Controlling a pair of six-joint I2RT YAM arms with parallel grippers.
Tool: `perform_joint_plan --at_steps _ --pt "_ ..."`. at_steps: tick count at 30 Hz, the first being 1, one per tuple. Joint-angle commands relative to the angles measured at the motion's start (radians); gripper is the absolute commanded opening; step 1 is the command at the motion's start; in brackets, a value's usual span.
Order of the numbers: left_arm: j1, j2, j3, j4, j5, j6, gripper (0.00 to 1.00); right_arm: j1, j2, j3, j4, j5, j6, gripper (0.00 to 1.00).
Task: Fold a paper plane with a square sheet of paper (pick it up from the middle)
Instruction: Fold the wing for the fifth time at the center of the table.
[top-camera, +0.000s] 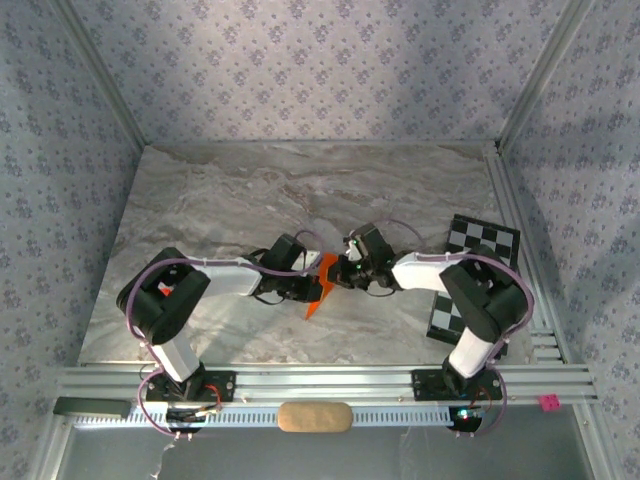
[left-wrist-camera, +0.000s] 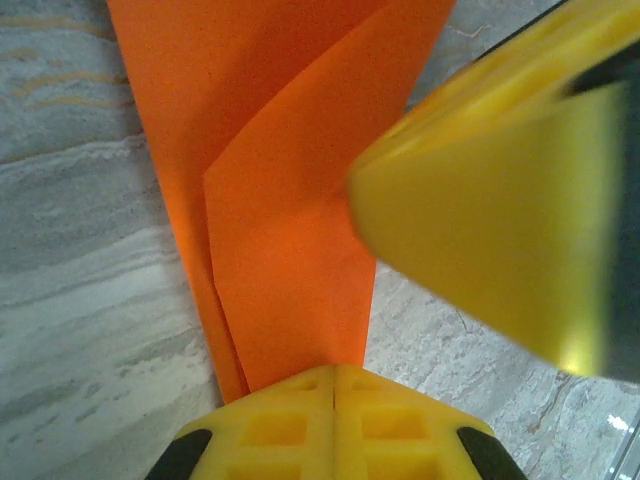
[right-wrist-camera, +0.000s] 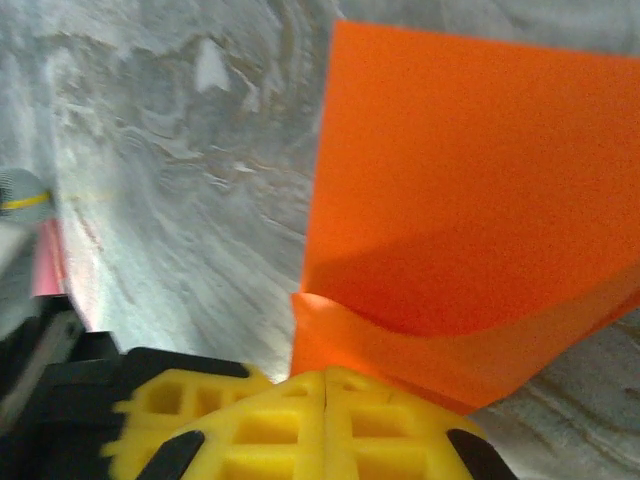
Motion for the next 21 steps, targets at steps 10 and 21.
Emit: perform_joint_plan --at_steps 10,21 --pt "0.023 0.04 -0.052 -0.159 -0.031 0.027 0.0 -0.1 0.069 -0.004 0.046 0.055 -0.006 0.05" --pt "0.027 0.05 -0.073 -0.14 -0.026 0.021 0.0 -0.228 0.064 -0.005 -0.004 0.141 0.032 0.06"
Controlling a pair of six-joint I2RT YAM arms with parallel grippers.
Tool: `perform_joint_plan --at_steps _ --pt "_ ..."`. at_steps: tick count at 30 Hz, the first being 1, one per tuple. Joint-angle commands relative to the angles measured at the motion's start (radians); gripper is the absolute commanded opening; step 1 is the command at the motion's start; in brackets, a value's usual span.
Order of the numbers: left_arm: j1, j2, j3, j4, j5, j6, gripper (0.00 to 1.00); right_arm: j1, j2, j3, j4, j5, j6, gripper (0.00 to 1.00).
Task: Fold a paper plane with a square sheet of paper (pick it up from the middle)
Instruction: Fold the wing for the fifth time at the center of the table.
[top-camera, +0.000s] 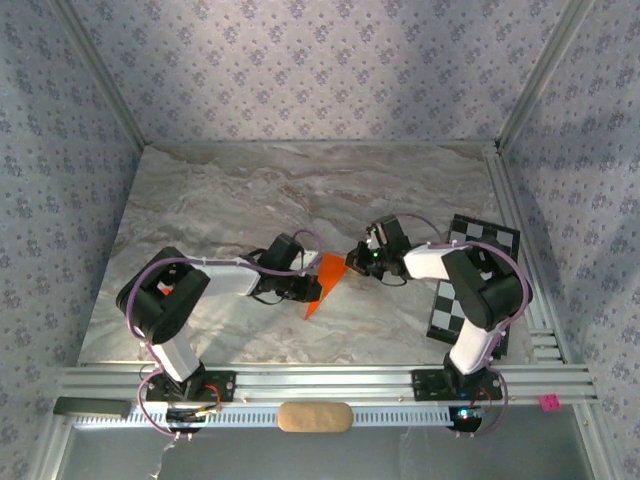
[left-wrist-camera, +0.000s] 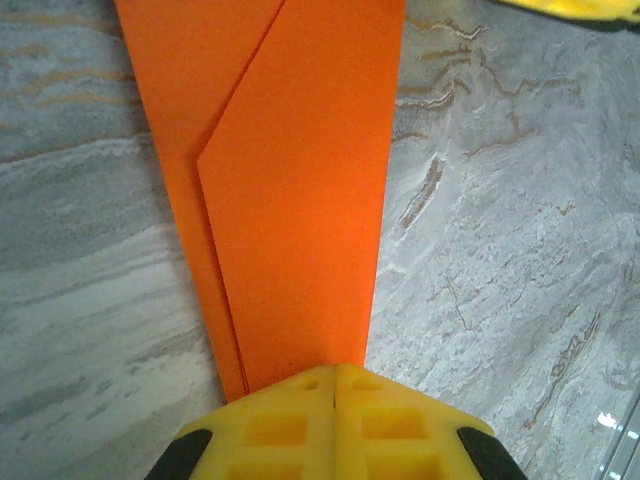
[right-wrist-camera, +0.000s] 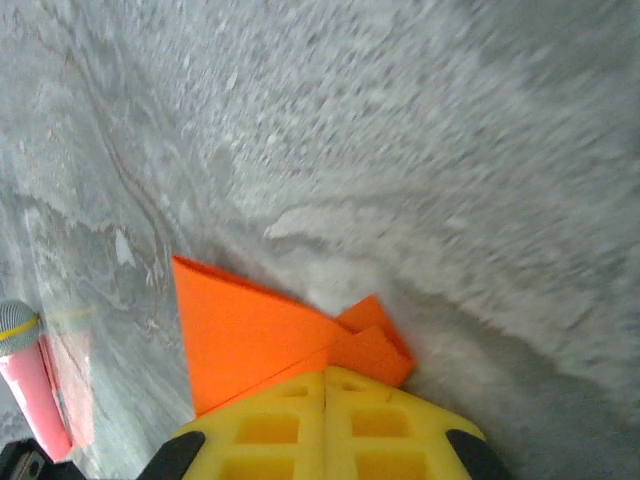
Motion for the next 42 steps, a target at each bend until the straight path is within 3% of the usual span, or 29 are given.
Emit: perform_joint_plan --at_steps 1,8,16,25,42 --pt "0.008 0.048 -0.058 -0.16 -0.051 0.018 0.0 -0.051 0.016 -0.005 -0.04 0.124 0.023 0.06" --pt "0.008 0.05 -0.058 -0.157 -0.046 0.018 0.0 -0.058 -0.055 0.033 -0.115 0.149 -0.012 0.07" --pt "0.008 0.05 -0.054 -0.146 -0.043 0.009 0.0 0.012 -0.169 0.03 -0.147 0.114 -0.058 0.09" --pt "0.008 0.039 -0.054 -0.143 -0.045 0.0 0.0 0.113 -0.058 0.091 -0.116 0.005 -0.079 0.08" --pt "0.008 0.007 -0.013 -0.159 -0.026 -0.03 0.0 0.07 0.042 0.036 -0.16 0.063 -0.056 0.04"
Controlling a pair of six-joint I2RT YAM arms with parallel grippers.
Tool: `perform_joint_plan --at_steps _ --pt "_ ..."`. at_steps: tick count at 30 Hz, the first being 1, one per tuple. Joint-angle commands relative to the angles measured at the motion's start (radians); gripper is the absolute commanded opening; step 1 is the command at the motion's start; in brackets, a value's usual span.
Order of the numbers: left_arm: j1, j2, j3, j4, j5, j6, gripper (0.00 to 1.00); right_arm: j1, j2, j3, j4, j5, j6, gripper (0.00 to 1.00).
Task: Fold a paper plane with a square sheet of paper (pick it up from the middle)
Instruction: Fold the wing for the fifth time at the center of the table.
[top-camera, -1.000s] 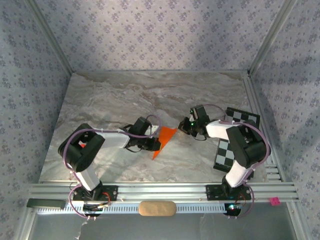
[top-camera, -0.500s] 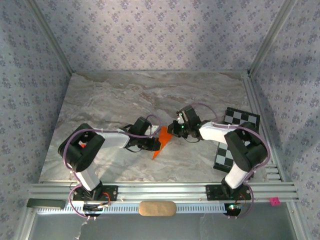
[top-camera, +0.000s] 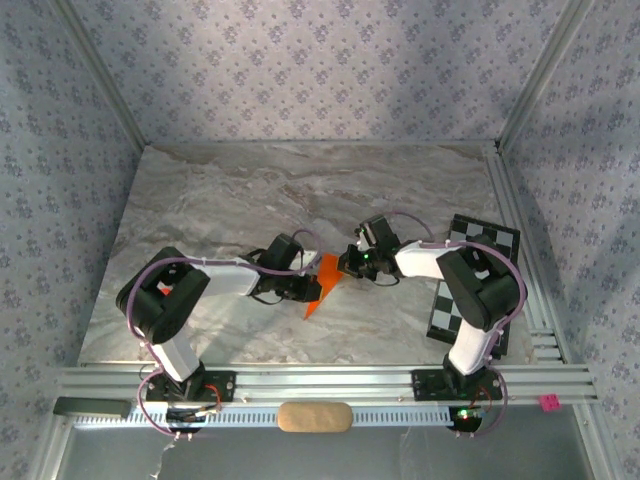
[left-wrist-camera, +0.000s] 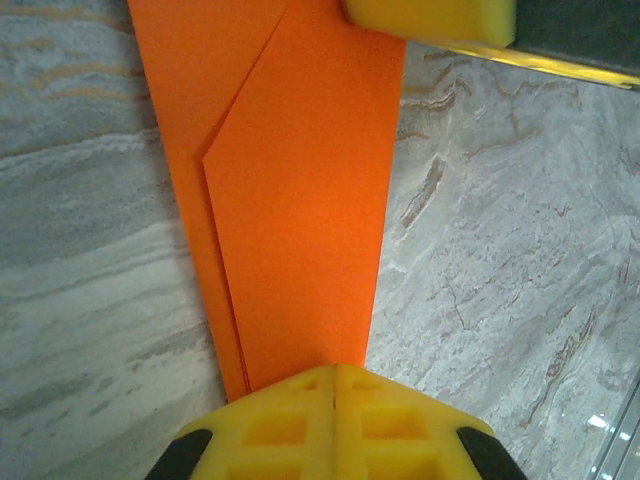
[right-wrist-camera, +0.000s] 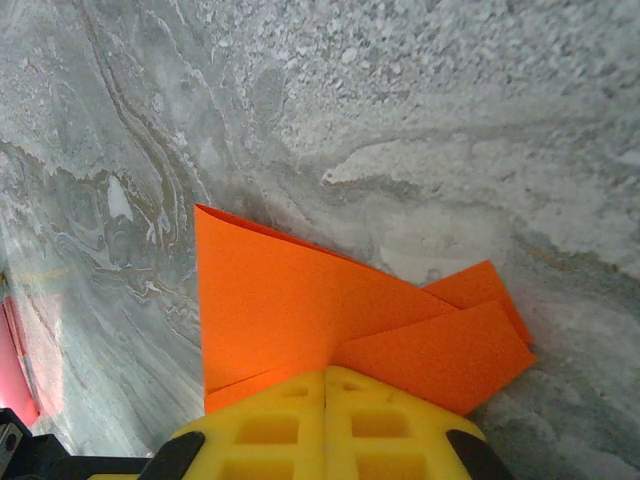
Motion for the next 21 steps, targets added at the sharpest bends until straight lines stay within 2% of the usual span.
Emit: perform_joint_plan --at_steps 1,7,10,18,21 --pt "0.007 -0.005 -0.007 -0.161 -0.03 -0.021 0.0 -0.008 0.025 -0.031 -0.059 0.053 -0.001 0.04" --pt "0.007 -0.099 0.06 -0.213 -0.052 -0.06 0.06 -0.008 0.022 -0.031 -0.065 0.058 -0.001 0.03" --pt "0.005 -0.123 0.093 -0.2 -0.024 -0.071 0.11 -0.007 0.023 -0.031 -0.068 0.061 0.0 0.03" --pt "-0.017 -0.002 0.206 -0.146 0.065 -0.091 0.11 -0.004 0.029 -0.034 -0.063 0.063 0.0 0.02" --pt "-0.03 0.048 0.238 -0.149 0.062 -0.094 0.1 -0.004 0.028 -0.035 -0.063 0.067 -0.001 0.03"
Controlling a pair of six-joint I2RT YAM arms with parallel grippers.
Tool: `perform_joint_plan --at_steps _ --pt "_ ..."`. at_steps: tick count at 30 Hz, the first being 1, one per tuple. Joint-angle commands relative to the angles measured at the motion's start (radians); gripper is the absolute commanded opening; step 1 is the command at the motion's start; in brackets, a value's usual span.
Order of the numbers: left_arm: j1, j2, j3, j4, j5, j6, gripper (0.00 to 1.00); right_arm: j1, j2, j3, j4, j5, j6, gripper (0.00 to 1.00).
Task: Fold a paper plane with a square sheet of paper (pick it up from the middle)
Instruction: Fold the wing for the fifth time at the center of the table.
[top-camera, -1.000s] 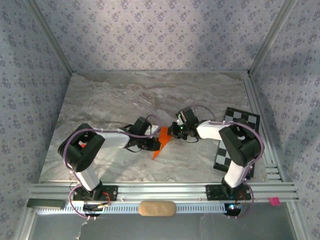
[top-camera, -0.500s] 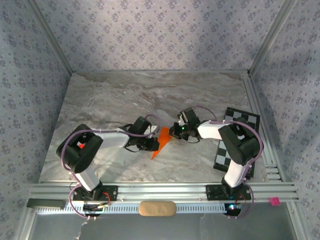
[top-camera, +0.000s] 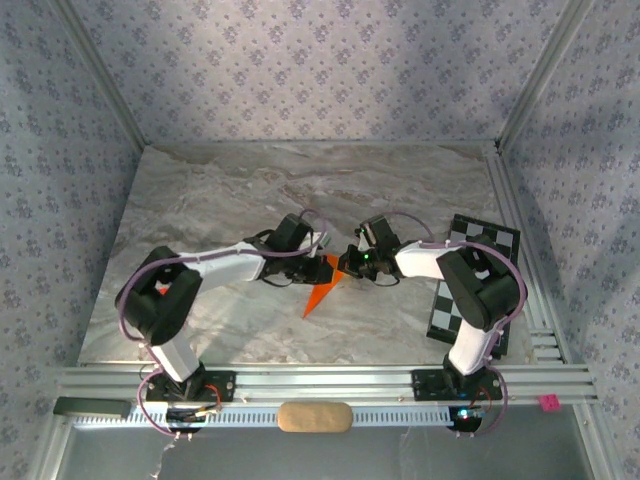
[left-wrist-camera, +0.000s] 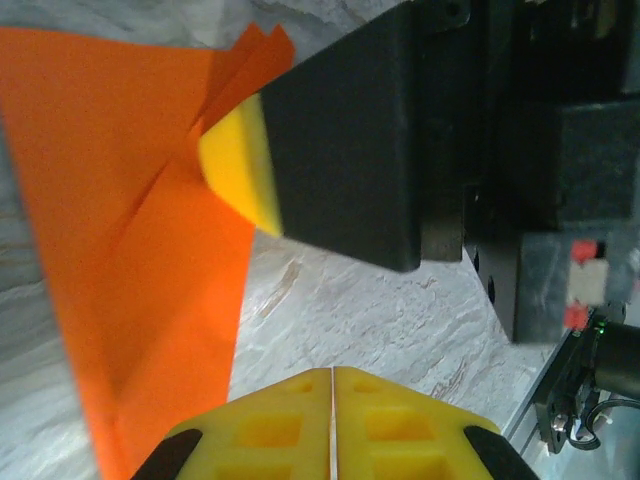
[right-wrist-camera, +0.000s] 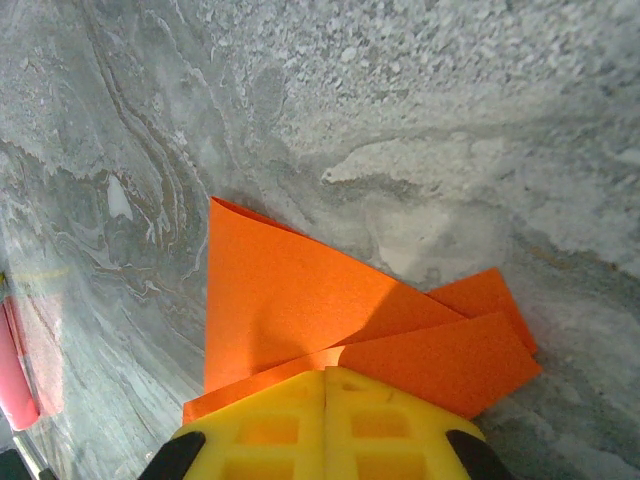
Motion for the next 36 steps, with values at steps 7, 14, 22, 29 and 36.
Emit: perform_joint_plan --at_steps 7,14,22,29,36 --pt "-0.015 0.125 0.019 -0.028 -0.016 -0.008 0.09 -0.004 0.036 -0.041 -0.06 0.067 0.001 0.02" --pt "-0.016 0.099 -0.077 -0.061 -0.054 0.004 0.08 -0.005 0.042 -0.044 -0.069 0.075 -0.002 0.02" --pt "-0.018 0.008 -0.176 -0.092 -0.073 0.018 0.09 -0.005 0.049 -0.043 -0.078 0.08 -0.004 0.02" --pt "-0.019 -0.077 -0.243 -0.143 -0.094 0.044 0.11 -0.005 0.052 -0.038 -0.082 0.081 -0.007 0.02" --pt "-0.02 -0.183 -0.351 -0.18 -0.133 0.048 0.1 -0.005 0.052 -0.037 -0.079 0.08 -0.005 0.02"
